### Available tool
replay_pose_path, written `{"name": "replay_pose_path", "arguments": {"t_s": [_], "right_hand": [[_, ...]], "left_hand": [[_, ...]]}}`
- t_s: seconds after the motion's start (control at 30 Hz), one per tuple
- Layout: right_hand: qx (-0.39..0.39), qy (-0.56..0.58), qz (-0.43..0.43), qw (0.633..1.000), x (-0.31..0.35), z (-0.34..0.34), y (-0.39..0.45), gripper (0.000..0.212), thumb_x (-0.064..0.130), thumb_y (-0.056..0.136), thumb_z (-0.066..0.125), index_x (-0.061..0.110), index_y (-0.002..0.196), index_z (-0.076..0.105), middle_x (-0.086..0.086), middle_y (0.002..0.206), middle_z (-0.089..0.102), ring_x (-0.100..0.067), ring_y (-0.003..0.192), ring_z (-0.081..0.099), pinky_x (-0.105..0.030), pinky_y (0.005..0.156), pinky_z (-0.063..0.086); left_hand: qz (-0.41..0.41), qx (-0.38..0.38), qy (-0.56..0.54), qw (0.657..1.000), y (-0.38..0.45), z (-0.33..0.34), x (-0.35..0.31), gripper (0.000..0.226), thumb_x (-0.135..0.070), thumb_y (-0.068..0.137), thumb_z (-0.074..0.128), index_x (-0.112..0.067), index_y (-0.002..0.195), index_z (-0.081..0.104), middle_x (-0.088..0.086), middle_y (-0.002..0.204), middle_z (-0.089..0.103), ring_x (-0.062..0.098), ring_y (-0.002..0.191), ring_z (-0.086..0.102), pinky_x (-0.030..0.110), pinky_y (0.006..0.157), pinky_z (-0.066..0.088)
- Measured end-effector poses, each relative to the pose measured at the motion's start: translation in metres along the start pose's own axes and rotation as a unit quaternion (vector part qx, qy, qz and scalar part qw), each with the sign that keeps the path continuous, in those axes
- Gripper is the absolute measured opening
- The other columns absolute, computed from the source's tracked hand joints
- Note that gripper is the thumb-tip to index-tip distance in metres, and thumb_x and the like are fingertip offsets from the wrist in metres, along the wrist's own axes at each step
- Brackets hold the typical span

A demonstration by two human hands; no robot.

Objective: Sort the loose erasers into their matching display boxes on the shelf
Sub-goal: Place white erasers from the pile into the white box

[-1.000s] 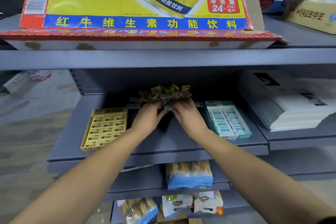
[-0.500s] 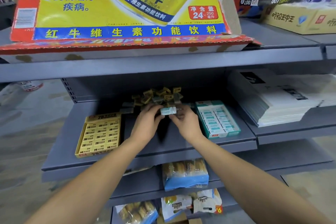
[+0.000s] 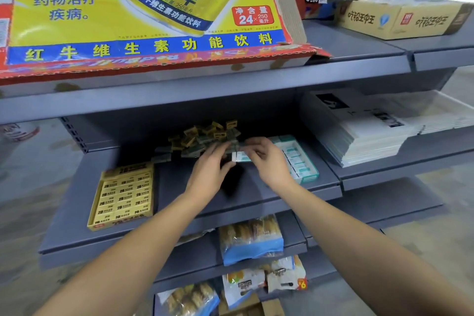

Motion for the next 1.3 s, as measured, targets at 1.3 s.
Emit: {"name": "replay_pose_path", "arguments": {"t_s": [1.3], "right_hand": [[0.268,-0.293,-0.098,0.912,-0.044,-0.096,0.004,0.016,0.021,0.088,0.066,0.020,0.101,0.074,0.010,0.103,0.071,0.004,0.093,0.058,-0.017,0.089,0.046]], "left_hand": [[-0.034,0.048,0.012,0.998,0.022,0.083,-0.032,0.035,-0.002,0.094,0.049,-0.010,0.126,0.059,0.002,0.122,0.057,0.016,0.110,0.055,0.024,0.092,0.043]]}}
Point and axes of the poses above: each hand's wrist, its own y-axis towards the middle knuckle, its own z-axis out of the palm, x = y × z, the point moved 5 cm from there along y, towards the middle knuckle
